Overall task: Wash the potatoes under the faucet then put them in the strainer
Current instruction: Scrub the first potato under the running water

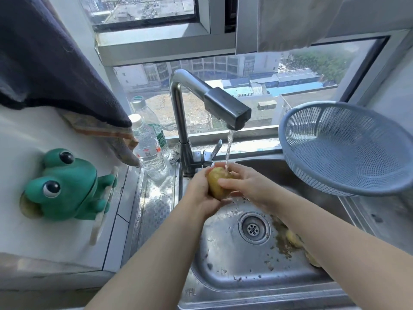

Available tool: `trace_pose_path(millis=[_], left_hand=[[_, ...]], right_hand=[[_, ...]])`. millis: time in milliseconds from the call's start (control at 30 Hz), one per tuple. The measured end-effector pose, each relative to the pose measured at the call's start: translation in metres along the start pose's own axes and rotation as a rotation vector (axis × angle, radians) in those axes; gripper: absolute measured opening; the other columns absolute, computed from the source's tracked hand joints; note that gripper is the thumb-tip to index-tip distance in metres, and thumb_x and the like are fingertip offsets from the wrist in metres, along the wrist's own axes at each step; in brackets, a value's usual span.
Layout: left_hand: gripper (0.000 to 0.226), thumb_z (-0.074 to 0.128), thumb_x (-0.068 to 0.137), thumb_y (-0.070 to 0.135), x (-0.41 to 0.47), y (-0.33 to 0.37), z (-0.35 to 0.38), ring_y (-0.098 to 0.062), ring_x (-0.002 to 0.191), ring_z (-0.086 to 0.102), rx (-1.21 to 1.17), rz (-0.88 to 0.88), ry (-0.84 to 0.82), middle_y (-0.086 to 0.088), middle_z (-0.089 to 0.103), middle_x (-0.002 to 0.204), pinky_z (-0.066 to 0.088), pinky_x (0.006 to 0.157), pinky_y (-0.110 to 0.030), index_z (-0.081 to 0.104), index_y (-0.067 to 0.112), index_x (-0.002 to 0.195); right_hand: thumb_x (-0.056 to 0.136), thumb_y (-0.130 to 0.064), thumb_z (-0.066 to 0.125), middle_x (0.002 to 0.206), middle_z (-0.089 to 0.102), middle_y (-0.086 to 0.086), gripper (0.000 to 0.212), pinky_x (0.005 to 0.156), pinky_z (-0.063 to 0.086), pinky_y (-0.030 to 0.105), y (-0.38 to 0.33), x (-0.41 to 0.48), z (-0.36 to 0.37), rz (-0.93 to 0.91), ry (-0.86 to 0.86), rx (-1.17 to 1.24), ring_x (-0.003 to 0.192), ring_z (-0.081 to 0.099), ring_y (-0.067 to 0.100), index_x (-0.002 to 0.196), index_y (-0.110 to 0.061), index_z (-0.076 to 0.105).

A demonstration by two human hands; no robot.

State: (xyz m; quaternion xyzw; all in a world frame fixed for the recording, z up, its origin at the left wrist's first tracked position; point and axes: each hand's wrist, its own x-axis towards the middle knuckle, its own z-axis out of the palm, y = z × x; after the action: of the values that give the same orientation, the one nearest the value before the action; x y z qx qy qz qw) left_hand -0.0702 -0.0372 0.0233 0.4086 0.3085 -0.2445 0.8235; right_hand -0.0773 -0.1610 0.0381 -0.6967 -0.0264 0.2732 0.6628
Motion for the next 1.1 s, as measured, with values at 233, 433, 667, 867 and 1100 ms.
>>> trace_pose_path(millis=[233,433,667,867,1100], left_hand=[[0.017,0.052,0.095,0.024,-0.014,-0.015,-0.004,-0.022,0.091,0.057,0.199,0.187,-0.069,-0.004,0.062,0.097,0.049,0.090,-0.046,0.068,0.025,0.103],[0.039,0.052,0.095,0.012,-0.017,-0.031,-0.017,-0.016,0.103,0.060,0.432,0.379,-0.137,-0.004,0.061,0.117,0.052,0.080,-0.032,0.054,0.028,0.130],[0.025,0.067,0.088,0.026,-0.017,-0.037,-0.034,-0.015,0.102,0.062,0.545,0.408,-0.071,-0.004,0.061,0.118,0.052,0.079,-0.032,0.057,0.034,0.109],[0.045,0.081,0.071,0.027,-0.009,-0.051,-0.065,-0.016,0.090,0.060,1.229,0.533,0.147,-0.002,0.052,0.108,0.048,0.074,-0.021,0.056,0.026,0.108],[0.042,0.075,0.074,0.016,-0.003,-0.033,-0.107,-0.015,0.091,0.048,1.053,0.609,0.559,-0.005,0.046,0.118,0.035,0.072,-0.019,0.050,0.022,0.107]], right_hand=[[0.096,-0.026,0.044,0.092,0.064,0.012,0.029,0.089,0.042,0.039,0.012,-0.006,-0.010,0.144,0.132,0.432,0.078,0.061,0.025,0.109,-0.010,0.064],[0.091,-0.026,0.055,0.086,0.061,0.011,0.021,0.085,0.047,0.036,0.018,-0.013,-0.005,0.214,0.188,0.548,0.074,0.063,0.024,0.098,-0.008,0.065],[0.090,-0.058,0.045,0.094,0.070,0.007,0.049,0.091,0.043,0.041,0.025,-0.016,-0.007,0.380,0.142,0.161,0.089,0.066,0.024,0.097,-0.015,0.065],[0.096,-0.034,0.047,0.097,0.064,0.003,0.032,0.090,0.048,0.036,0.057,-0.010,-0.006,0.313,0.133,-0.532,0.084,0.060,0.011,0.115,-0.011,0.060],[0.095,-0.037,0.050,0.105,0.065,0.002,0.030,0.087,0.049,0.032,0.076,-0.003,0.011,0.400,-0.040,-0.612,0.094,0.062,0.017,0.115,-0.017,0.059]])
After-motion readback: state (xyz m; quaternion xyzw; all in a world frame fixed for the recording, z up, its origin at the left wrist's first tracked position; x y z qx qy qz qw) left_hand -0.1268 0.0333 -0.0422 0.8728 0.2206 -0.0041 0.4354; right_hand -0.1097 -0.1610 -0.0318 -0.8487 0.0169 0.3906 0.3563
